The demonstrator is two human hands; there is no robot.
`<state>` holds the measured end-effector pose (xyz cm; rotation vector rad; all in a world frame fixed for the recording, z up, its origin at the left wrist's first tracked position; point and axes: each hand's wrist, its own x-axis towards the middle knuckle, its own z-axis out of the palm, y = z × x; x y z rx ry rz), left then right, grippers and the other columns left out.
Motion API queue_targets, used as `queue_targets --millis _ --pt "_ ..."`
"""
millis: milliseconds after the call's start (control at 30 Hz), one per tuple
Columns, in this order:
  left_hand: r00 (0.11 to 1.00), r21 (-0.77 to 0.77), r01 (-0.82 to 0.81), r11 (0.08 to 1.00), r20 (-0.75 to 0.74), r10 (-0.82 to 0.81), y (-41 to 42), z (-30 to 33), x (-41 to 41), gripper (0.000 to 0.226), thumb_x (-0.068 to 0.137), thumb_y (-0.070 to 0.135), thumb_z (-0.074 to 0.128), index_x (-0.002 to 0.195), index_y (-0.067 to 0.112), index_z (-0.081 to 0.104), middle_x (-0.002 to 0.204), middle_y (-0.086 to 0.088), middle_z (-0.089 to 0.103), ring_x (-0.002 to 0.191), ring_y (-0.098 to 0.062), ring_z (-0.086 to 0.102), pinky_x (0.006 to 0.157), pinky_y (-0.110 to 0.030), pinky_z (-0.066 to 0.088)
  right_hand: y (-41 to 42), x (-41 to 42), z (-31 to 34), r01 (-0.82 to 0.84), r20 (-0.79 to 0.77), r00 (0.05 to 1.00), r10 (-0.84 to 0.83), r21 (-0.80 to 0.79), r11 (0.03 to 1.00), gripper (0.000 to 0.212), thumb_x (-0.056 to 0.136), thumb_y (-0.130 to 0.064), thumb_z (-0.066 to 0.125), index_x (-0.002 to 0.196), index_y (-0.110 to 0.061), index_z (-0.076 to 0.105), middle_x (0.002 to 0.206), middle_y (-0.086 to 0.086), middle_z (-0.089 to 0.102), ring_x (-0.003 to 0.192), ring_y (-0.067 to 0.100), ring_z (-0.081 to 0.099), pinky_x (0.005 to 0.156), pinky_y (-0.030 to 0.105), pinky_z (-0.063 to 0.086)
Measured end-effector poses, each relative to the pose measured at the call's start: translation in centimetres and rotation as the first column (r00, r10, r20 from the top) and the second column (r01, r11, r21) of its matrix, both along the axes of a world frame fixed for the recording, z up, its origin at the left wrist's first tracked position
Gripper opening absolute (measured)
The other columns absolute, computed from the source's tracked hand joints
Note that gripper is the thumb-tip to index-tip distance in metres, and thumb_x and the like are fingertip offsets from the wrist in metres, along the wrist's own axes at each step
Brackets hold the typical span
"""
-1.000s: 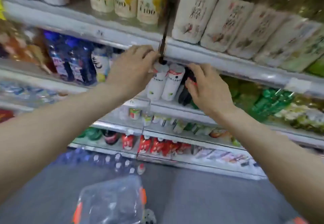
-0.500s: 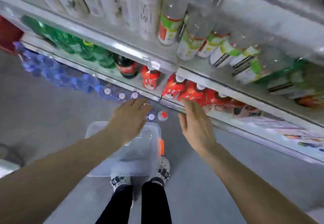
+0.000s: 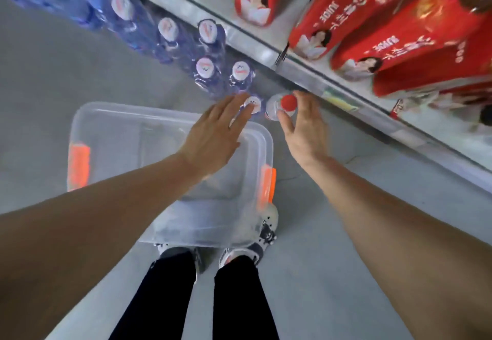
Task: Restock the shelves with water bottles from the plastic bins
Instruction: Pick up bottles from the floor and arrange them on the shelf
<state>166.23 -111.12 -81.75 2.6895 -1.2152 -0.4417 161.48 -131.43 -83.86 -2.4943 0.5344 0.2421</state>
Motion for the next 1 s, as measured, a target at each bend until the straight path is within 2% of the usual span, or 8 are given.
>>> queue_targets --millis 100,233,400,500,600,767,900,1000 --pt "1.0 0.026 -0.005 1.0 -0.025 0.006 0.7 -2.7 -0.8 0.09 0.079 0.022 0.073 0.151 0.004 0.023 0.153 -0.021 0.028 0.136 -0.039 0.035 0.111 -0.047 0.034 0.5 0.2 -2.9 0.096 0.039 0.994 -0.099 0.083 0.992 0.044 0.097 -0.035 0.056 0.132 -0.011 0.048 0.125 0.007 0.057 0.105 0.026 0.058 0.081 0.028 0.04" --pt "0.999 0.059 -0.002 0.998 -0.038 0.004 0.9 -4.2 -1.2 0.091 0.084 0.025 0.068 0.154 0.009 0.012 0.155 -0.017 0.026 0.139 -0.034 0.031 0.114 -0.046 0.026 1.0 -0.2 -4.5 0.204 0.09 0.972 -0.219 0.153 0.967 0.04 0.097 -0.03 0.056 0.131 -0.011 0.047 0.121 0.006 0.059 0.101 0.024 0.058 0.083 0.033 0.045" --pt "0.992 0.124 -0.006 0.992 -0.121 0.021 0.4 -2.8 -0.8 0.092 0.083 0.013 0.067 0.154 0.011 0.008 0.157 -0.013 0.022 0.141 -0.033 0.028 0.116 -0.045 0.025 0.4 0.3 -3.5 0.215 -0.003 0.976 -0.218 0.174 0.961 0.038 0.099 -0.027 0.053 0.134 -0.013 0.043 0.114 0.007 0.063 0.095 0.026 0.059 0.077 0.026 0.038" --pt "0.964 0.21 -0.004 0.978 -0.258 0.059 -0.3 -0.3 0.5 0.091 0.089 0.012 0.062 0.154 0.018 -0.002 0.161 -0.006 0.012 0.147 -0.028 0.014 0.118 -0.036 0.019 -1.1 0.1 -0.1 0.273 -0.074 0.961 -0.265 0.143 0.951 0.034 0.101 -0.027 0.05 0.13 -0.011 0.043 0.095 0.01 0.062 0.084 0.03 0.057 0.067 0.025 0.03" --pt "0.928 0.283 0.011 0.959 -0.36 0.095 -0.9 3.9 1.9 0.089 0.091 0.016 0.062 0.154 0.019 0.0 0.161 -0.003 0.01 0.148 -0.024 0.01 0.117 -0.036 0.024 -2.2 -1.1 5.9 0.26 -0.057 0.965 -0.254 0.124 0.958 0.032 0.101 -0.026 0.051 0.125 -0.006 0.045 0.086 0.012 0.06 0.081 0.034 0.059 0.064 0.025 0.029" --pt "0.881 0.306 0.044 0.951 -0.462 0.107 -2.7 15.8 2.0 0.082 0.091 0.024 0.064 0.153 0.01 0.012 0.154 -0.01 0.028 0.141 -0.027 0.027 0.114 -0.034 0.025 -3.6 -3.4 20.5 0.214 -0.057 0.976 -0.211 0.057 0.975 0.041 0.1 -0.033 0.049 0.132 -0.007 0.042 0.094 0.018 0.067 0.088 0.041 0.063 0.065 0.032 0.033" --pt "0.86 0.209 0.069 0.975 -0.509 0.048 -4.2 28.0 0.7 0.079 0.09 0.027 0.065 0.151 0.009 0.018 0.153 -0.011 0.03 0.136 -0.028 0.036 0.106 -0.03 0.027 -3.6 -3.7 35.2 0.242 0.023 0.969 -0.247 0.125 0.962 0.044 0.1 -0.034 0.049 0.137 -0.012 0.038 0.093 0.008 0.065 0.089 0.035 0.064 0.071 0.035 0.044" --pt "0.849 0.099 0.008 0.995 -0.526 0.046 -4.4 36.9 -0.2 0.081 0.087 0.026 0.069 0.151 0.013 0.022 0.151 -0.008 0.036 0.133 -0.029 0.041 0.103 -0.035 0.035 -3.3 -3.8 45.9 0.256 0.124 0.951 -0.283 0.196 0.946 0.039 0.1 -0.036 0.049 0.133 -0.017 0.038 0.099 0.005 0.066 0.087 0.029 0.064 0.078 0.037 0.048"
